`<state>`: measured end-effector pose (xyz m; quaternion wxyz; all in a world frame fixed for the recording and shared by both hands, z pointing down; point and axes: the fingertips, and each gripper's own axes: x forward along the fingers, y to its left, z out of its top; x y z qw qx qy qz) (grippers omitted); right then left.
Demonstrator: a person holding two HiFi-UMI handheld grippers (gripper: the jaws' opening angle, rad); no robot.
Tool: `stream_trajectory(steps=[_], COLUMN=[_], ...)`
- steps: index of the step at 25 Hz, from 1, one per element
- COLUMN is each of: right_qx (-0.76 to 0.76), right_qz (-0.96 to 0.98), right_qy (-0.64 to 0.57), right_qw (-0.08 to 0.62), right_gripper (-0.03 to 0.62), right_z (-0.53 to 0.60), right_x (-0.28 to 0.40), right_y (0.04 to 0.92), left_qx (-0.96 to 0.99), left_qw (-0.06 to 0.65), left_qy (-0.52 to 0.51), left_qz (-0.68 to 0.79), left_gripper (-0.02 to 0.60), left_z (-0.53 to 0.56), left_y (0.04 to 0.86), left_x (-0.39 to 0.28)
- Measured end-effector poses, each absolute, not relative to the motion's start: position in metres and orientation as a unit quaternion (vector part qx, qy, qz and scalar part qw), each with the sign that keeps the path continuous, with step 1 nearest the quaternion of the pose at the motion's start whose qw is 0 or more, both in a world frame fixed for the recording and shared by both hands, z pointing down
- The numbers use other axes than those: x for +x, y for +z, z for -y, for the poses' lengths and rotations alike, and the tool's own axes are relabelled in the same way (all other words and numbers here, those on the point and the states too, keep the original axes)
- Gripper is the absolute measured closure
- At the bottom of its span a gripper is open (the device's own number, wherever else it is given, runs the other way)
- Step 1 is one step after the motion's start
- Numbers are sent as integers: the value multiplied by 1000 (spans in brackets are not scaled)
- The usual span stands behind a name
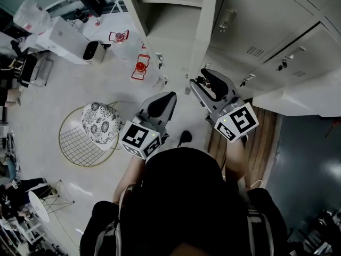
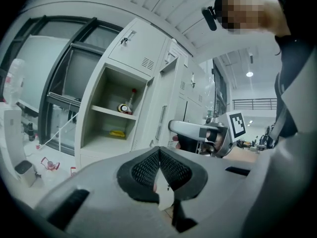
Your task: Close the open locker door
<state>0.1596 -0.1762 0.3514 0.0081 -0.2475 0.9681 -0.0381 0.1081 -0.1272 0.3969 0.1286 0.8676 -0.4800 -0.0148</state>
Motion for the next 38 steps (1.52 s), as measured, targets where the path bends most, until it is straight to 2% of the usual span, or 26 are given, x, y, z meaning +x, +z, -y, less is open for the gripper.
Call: stream_trajectory(steps=[17,38], right_qx=[-178,-289], right_qz=[-983,-955], right_qy=[-41,0], right_qw=[2,-71], right_gripper=[461,485], right_z=[179,242], right_x=[103,-20], right_y=[351,356], left_qx=[830,873], left_qw=[142,142], left_qy=[-30,-49], left_qz=[538,464], left_gripper=[563,563], left_z=[125,209], left_y=[405,403], left_x=[61,-71])
